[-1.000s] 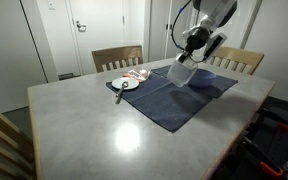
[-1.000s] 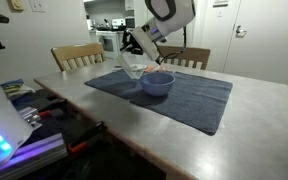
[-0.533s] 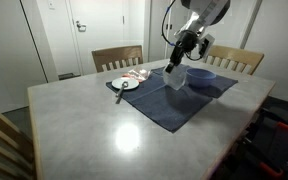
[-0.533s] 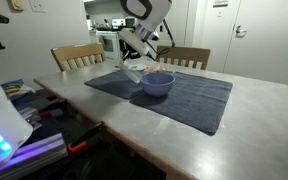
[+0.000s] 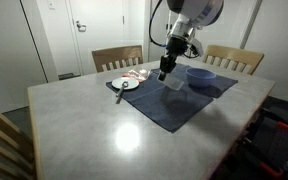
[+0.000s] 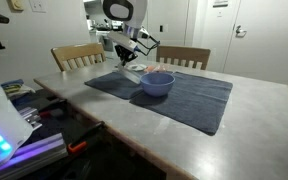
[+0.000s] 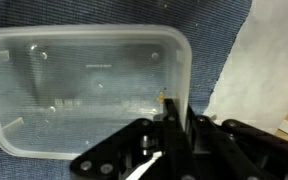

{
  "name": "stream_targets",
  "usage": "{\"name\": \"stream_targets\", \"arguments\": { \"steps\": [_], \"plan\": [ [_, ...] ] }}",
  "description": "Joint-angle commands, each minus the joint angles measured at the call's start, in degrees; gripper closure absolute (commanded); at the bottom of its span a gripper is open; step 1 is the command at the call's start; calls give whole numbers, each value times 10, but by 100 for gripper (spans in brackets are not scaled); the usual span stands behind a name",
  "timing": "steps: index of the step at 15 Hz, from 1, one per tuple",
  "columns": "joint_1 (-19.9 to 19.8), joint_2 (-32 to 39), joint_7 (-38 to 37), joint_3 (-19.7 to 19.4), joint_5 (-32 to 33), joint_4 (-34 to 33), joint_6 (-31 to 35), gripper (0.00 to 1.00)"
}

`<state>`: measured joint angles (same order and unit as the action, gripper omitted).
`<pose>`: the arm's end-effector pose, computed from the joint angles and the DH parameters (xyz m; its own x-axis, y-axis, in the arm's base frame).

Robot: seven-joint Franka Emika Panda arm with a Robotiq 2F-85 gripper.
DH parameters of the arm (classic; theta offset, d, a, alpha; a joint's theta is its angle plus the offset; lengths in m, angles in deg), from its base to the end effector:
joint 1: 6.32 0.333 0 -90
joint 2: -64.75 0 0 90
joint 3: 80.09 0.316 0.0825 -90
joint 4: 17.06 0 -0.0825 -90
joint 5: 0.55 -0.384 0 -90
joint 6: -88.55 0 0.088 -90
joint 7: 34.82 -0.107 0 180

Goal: Pour the contents from the clear bowl into the blue bowl

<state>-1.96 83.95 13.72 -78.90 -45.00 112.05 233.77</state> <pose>0.5314 0.0440 0.2076 0.9562 0.2456 0.1594 0.2891 -0.8775 -0.3826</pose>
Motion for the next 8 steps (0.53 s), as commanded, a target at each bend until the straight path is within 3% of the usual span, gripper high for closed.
{"name": "stream_targets", "arguments": {
  "steps": [1, 4, 8],
  "plan": [
    [10, 2, -123, 11, 100, 29, 41, 98],
    [0, 3, -223, 26, 192, 36, 39, 98],
    [-6, 8, -302, 37, 266, 37, 28, 98]
  ]
}}
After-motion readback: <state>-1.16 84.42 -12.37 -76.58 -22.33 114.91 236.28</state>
